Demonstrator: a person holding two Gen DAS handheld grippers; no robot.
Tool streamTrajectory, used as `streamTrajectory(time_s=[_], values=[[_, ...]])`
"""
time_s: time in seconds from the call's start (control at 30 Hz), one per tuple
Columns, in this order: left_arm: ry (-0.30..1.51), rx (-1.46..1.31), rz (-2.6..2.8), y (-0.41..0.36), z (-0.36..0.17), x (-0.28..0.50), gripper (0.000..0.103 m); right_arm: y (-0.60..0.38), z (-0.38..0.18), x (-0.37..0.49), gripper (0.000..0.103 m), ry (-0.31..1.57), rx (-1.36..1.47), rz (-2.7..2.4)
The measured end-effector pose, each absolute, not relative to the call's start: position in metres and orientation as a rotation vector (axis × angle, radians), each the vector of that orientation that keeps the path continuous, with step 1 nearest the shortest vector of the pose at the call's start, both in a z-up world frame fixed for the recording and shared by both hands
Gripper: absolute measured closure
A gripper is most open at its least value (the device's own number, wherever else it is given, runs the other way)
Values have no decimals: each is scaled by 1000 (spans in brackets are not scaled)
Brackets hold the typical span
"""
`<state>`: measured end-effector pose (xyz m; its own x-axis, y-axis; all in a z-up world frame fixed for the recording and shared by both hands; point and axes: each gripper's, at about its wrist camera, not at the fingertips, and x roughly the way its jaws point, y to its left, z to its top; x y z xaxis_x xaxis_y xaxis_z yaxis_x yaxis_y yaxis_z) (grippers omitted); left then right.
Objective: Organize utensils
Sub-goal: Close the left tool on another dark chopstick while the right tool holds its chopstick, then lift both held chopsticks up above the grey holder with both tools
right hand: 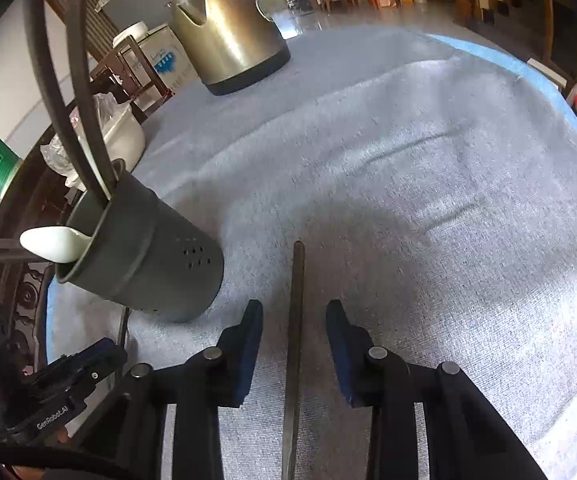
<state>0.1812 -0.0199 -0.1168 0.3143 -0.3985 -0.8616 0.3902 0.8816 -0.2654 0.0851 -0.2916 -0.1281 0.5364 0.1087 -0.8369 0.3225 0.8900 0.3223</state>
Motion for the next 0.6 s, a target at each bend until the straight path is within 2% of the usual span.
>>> streamTrajectory(time_s=[0.03, 0.07, 0.13, 0.17, 0.23, 0.27, 0.47, 0.6], values=[[1140, -5, -515, -22, -116, 181, 64, -291, -129, 87, 69, 1011, 467, -142], [1142, -3, -515, -29, -120, 180, 73, -290, -130, 89, 70, 1018, 460, -150], [1139, 7, -517, -37, -120, 178, 83, -291, -134, 94, 73, 1027, 461, -157], [1124, 23, -512, -40, -120, 177, 90, -291, -133, 97, 78, 1009, 444, -166], [1114, 21, -510, -43, -120, 179, 96, -292, -135, 100, 90, 998, 435, -175], [1113, 7, -511, -42, -120, 180, 97, -293, -136, 101, 96, 998, 448, -168], [1090, -37, -511, -25, -116, 180, 97, -291, -118, 84, 97, 908, 470, -154], [1017, -87, -516, -8, -94, 167, 97, -290, -93, 59, 97, 820, 494, -128]])
